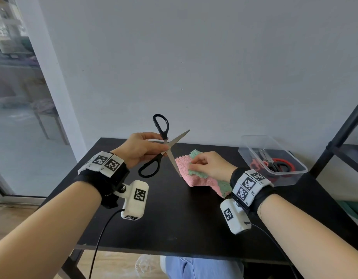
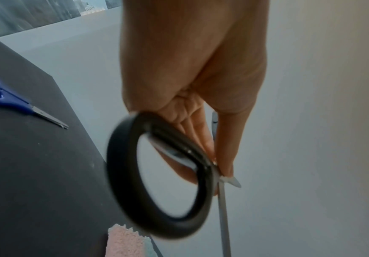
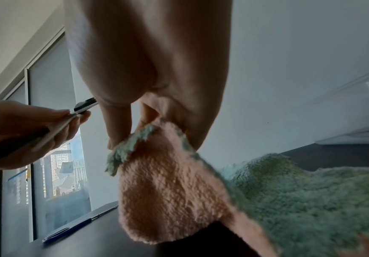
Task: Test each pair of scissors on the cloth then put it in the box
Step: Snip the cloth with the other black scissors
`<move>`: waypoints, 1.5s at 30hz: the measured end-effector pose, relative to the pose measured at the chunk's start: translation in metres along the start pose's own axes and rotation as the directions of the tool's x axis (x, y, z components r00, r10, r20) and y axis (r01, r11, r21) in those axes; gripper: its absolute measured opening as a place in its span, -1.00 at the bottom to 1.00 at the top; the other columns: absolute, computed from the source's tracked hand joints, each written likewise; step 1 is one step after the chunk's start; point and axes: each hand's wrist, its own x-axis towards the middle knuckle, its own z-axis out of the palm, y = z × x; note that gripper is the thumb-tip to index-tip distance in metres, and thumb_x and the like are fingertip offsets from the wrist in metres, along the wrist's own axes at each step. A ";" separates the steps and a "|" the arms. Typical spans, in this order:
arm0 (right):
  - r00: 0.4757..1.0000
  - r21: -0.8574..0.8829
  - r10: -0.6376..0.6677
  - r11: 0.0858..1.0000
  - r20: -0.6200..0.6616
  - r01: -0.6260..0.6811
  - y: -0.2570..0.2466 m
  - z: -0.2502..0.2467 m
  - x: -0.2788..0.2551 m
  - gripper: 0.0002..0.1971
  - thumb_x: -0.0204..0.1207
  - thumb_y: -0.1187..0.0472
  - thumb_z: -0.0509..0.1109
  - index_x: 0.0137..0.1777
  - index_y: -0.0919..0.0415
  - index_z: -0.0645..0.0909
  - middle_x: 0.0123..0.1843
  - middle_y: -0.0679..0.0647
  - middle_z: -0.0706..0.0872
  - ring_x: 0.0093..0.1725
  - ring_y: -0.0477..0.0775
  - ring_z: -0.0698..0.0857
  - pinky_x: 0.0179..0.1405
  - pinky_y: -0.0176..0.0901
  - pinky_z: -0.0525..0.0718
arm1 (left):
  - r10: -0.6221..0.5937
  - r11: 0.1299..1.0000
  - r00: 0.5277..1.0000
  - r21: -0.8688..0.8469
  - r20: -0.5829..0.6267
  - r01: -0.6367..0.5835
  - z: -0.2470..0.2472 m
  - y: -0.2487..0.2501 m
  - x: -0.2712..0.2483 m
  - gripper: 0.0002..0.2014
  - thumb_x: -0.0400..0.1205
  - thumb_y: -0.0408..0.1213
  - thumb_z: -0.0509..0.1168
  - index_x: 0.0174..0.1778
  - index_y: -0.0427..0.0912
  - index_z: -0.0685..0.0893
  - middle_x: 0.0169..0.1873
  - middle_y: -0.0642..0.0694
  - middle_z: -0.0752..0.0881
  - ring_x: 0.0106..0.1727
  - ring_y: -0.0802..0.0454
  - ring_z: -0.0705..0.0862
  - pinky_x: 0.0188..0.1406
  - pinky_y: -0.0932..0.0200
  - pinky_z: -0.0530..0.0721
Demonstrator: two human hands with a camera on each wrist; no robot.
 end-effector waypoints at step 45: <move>0.966 0.508 0.024 0.854 -0.258 0.115 -0.024 -0.016 -0.022 -0.91 0.47 0.42 0.46 -0.08 0.46 0.73 -0.25 0.26 0.78 -0.32 0.00 0.80 -0.23 -0.13 0.81 | -0.045 0.970 0.998 -0.240 -0.038 0.035 0.019 0.006 0.003 -0.87 0.57 -0.54 0.34 0.01 -0.40 0.69 -0.26 -0.27 0.82 -0.30 -0.06 0.82 -0.35 0.18 0.77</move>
